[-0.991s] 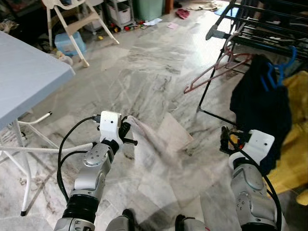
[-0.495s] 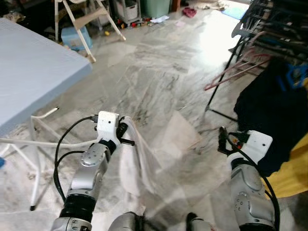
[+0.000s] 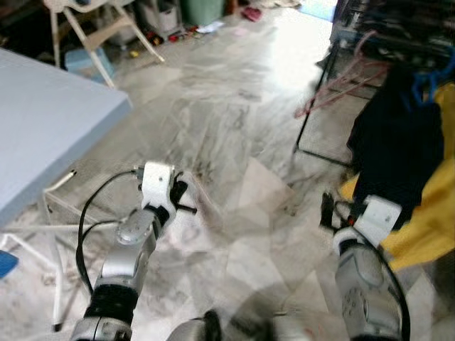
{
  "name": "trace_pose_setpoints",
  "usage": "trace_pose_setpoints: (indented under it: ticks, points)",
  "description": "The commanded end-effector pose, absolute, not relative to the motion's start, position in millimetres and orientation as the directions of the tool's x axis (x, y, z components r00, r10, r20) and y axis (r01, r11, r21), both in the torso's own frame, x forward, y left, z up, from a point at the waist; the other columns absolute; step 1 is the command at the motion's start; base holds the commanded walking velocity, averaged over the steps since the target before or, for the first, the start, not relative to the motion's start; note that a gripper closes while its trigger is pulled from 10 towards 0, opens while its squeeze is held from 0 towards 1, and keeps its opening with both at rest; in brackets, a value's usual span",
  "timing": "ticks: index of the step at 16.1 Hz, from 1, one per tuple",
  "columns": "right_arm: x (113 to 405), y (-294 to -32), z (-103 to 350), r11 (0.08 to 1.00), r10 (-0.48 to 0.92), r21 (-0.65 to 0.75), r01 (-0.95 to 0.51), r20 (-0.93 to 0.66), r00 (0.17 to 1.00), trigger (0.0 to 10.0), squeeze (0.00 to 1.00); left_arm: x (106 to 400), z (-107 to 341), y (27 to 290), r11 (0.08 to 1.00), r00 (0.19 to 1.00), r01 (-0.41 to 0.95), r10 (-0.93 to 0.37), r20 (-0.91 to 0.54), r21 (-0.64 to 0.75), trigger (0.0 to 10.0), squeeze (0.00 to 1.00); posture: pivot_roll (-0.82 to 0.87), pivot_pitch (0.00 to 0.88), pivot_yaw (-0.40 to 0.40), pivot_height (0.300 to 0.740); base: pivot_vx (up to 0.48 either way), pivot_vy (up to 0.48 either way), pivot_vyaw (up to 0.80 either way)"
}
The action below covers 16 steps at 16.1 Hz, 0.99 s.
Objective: Hang hanger
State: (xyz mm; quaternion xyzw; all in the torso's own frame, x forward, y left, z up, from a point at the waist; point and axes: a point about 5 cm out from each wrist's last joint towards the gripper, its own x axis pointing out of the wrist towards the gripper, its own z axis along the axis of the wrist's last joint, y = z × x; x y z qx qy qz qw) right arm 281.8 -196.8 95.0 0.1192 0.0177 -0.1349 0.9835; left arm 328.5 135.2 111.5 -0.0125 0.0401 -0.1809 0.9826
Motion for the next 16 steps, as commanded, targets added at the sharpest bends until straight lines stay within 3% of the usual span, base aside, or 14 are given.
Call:
trace_pose_setpoints:
  ticks: [1, 7, 10, 13, 16]
  points:
    - [278, -198, 89, 0.934, -0.273, 0.212, 0.286, -0.09, 0.958, 10.0, 0.0, 326, 111, 131, 0.923, 0.92, 0.384, -0.386, -0.068, -0.035, 10.0, 0.0, -0.07, 0.189, 0.082, 0.74, 0.0, 0.439, 0.0]
    - [276, -200, 88, 0.934, -0.296, 0.179, 0.308, -0.091, 0.951, 10.0, 0.0, 322, 107, 127, 0.917, 0.913, 0.399, -0.399, -0.078, -0.025, 10.0, 0.0, -0.07, 0.191, 0.08, 0.74, 0.0, 0.059, 0.0]
    - [277, -195, 88, 0.961, -0.264, 0.067, 0.269, -0.065, 0.962, 10.0, 0.0, 317, 101, 132, 0.937, 0.938, 0.346, -0.343, -0.056, 0.056, 10.0, 0.0, -0.07, 0.192, 0.074, 0.74, 0.0, 0.0, 0.0]
    - [276, -178, 91, 0.994, -0.112, 0.012, 0.112, -0.031, 0.993, 10.0, 0.0, 310, 87, 143, 0.977, 0.975, 0.211, -0.213, -0.07, -0.035, 10.0, 0.0, -0.08, 0.186, 0.039, 0.74, 0.0, 0.0, 0.0]
    - [278, -171, 92, 0.997, -0.003, -0.073, 0.001, -0.03, 1.0, 10.0, 0.0, 299, 78, 141, 0.98, 0.979, 0.189, -0.193, -0.068, -0.061, 10.0, 0.0, -0.06, 0.17, -0.022, 0.74, 0.0, 0.0, 0.0]
